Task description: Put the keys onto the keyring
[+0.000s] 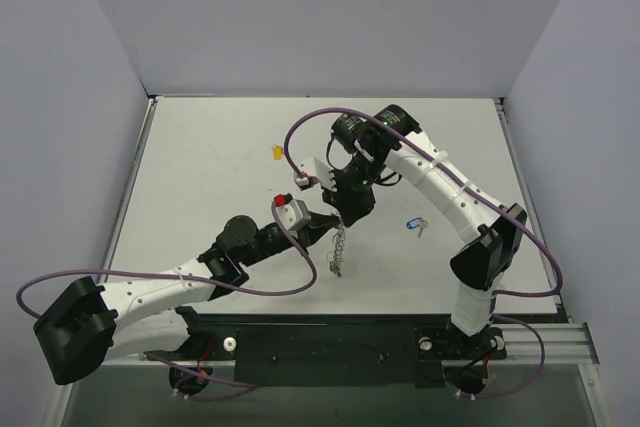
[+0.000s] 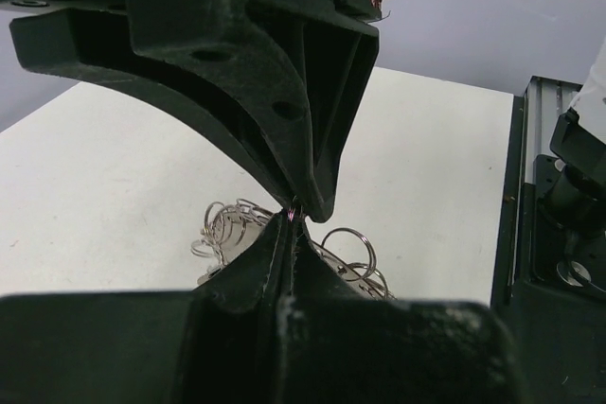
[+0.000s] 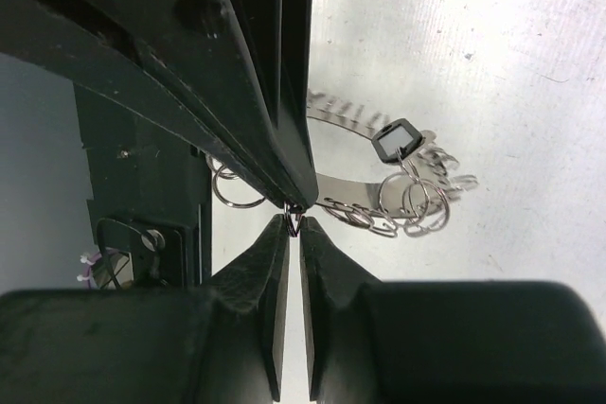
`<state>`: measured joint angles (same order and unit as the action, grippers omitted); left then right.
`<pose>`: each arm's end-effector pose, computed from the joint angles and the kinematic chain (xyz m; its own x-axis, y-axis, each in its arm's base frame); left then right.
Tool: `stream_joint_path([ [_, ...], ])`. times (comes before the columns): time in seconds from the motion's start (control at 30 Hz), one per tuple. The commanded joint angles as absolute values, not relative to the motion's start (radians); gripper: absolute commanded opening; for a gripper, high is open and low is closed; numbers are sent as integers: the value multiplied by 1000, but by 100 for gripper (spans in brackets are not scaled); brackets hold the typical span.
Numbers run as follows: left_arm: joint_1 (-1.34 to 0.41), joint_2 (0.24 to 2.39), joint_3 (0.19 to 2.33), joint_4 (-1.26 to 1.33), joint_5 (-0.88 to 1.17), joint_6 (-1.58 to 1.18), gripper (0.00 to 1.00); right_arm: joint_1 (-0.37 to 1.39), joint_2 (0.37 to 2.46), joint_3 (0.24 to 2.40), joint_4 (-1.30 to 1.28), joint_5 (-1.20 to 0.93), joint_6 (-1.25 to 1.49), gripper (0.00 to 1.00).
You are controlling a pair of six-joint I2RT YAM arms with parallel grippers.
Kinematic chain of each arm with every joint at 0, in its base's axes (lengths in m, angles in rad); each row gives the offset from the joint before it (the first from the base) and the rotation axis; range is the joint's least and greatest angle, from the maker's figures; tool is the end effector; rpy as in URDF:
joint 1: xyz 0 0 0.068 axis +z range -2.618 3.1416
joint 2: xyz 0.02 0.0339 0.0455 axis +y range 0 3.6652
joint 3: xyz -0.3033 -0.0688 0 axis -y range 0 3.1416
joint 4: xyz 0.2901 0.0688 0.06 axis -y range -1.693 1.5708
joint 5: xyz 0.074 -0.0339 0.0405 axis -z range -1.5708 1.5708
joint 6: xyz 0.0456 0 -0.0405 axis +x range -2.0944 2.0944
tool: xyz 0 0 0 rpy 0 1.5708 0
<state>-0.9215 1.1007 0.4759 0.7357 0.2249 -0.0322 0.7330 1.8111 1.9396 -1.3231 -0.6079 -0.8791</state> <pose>0.1556 -0.2218 0.2760 0.0376 -0.1014 -0.9941 0.9121 0.4098 -0.0073 0.2896 0.2958 0.4011 0.1022 -0.7586 -0.6434 -0.9821 -0.1797 0.0559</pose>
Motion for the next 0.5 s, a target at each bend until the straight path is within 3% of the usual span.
stream_joint_path([
  [0.0, -927, 1080, 462, 879, 242, -66, 0, 727, 1769, 1924, -1528, -658, -874, 6],
  [0.47, -925, 1046, 388, 1008, 193, -126, 0, 703, 1747, 1898, -1511, -713, -873, 20],
])
